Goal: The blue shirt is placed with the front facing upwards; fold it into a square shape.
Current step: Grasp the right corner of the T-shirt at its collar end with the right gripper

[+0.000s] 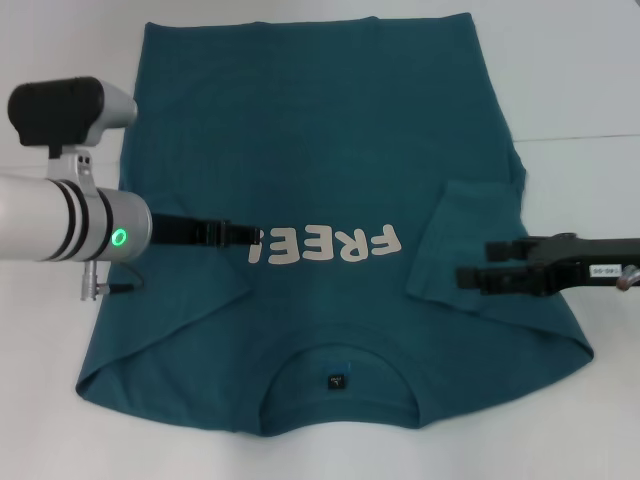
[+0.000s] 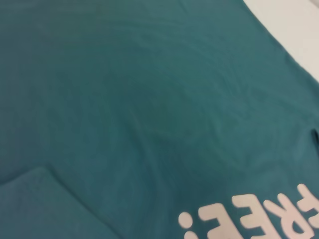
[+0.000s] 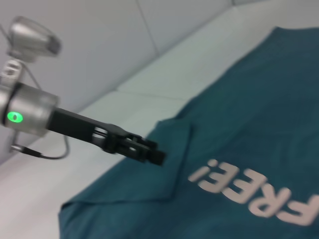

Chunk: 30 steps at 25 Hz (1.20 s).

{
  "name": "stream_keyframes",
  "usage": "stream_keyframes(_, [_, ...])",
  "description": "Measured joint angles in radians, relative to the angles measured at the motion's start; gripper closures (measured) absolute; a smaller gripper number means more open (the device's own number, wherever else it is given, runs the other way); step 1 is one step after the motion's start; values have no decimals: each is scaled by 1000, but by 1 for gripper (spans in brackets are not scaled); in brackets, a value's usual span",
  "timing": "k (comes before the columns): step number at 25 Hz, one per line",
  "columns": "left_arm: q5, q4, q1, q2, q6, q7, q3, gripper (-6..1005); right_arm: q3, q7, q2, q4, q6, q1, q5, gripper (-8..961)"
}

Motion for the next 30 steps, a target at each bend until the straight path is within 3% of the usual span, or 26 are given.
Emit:
stream_keyframes(4, [-31,-55,16,5,41,17,-7,110,2,133,-18,-62,19,25,-116,39])
stream_keyframes(7, [-102,-114,41,7,93,83,-15,110,4,351,-34,-157,33,33,-214,39])
stream_keyframes(8, [-136,-128,48,7,116,115,-31,110,4,351,-34,-157,33,33,-214,39])
stream_keyframes(14, [-268,-128,61,15,255,296,-184,110,13,585,-87,-180,-10,35,-262,38])
stream_keyframes(17, [-320,-102,66,32,312,368,-244,110,19,637,-94,-179,-43,31,-276,38])
stream_keyframes(18, [-361,-75,68,49,353,408,-274,110,20,669,-96,-176,-64,32,-309,38])
stream_keyframes(19, [-361,-75,68,49,353,408,-274,110,20,669,-96,-176,-64,32,-309,38])
stream_keyframes(24, [-471,-3,75,92,440,483,-314,111,13,726,-94,-178,-123,44,-404,38])
stream_keyframes(30, [-484,3,84,82,439,507,-316,111,21,790,-96,-184,-155,44,-469,38])
